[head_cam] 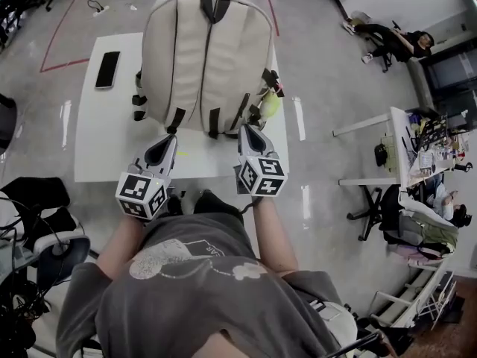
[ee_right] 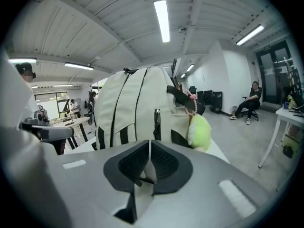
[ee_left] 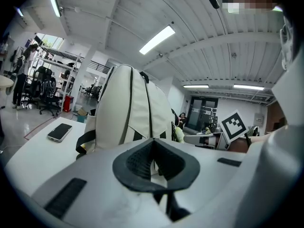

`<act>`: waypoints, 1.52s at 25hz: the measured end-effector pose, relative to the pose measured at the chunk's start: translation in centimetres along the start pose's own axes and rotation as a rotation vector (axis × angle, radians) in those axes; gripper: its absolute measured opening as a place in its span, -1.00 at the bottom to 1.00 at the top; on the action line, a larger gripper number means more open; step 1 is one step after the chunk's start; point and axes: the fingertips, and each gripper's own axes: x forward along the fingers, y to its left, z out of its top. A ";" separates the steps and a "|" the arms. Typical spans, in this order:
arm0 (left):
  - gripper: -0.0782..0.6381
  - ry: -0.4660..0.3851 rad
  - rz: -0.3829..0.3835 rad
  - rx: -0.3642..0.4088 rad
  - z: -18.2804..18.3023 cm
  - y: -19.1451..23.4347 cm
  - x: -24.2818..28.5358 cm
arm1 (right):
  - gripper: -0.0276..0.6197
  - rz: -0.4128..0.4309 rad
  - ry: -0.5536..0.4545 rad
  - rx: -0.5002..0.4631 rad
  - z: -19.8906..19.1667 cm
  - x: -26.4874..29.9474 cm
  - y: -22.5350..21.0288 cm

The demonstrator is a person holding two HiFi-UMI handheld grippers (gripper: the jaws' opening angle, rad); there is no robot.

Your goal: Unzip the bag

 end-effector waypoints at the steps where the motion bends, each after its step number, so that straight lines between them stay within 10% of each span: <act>1: -0.76 0.001 0.003 0.002 0.0 0.0 0.4 | -0.87 0.000 -0.001 -0.003 0.2 0.4 -0.3; 13: -0.76 0.008 0.099 -0.001 0.5 -0.3 3.4 | -0.64 0.070 0.053 -0.087 0.6 4.6 -1.4; 38: -0.76 0.059 0.109 0.007 -1.5 -2.0 6.1 | -0.80 0.143 0.064 -0.080 -2.5 4.9 -1.7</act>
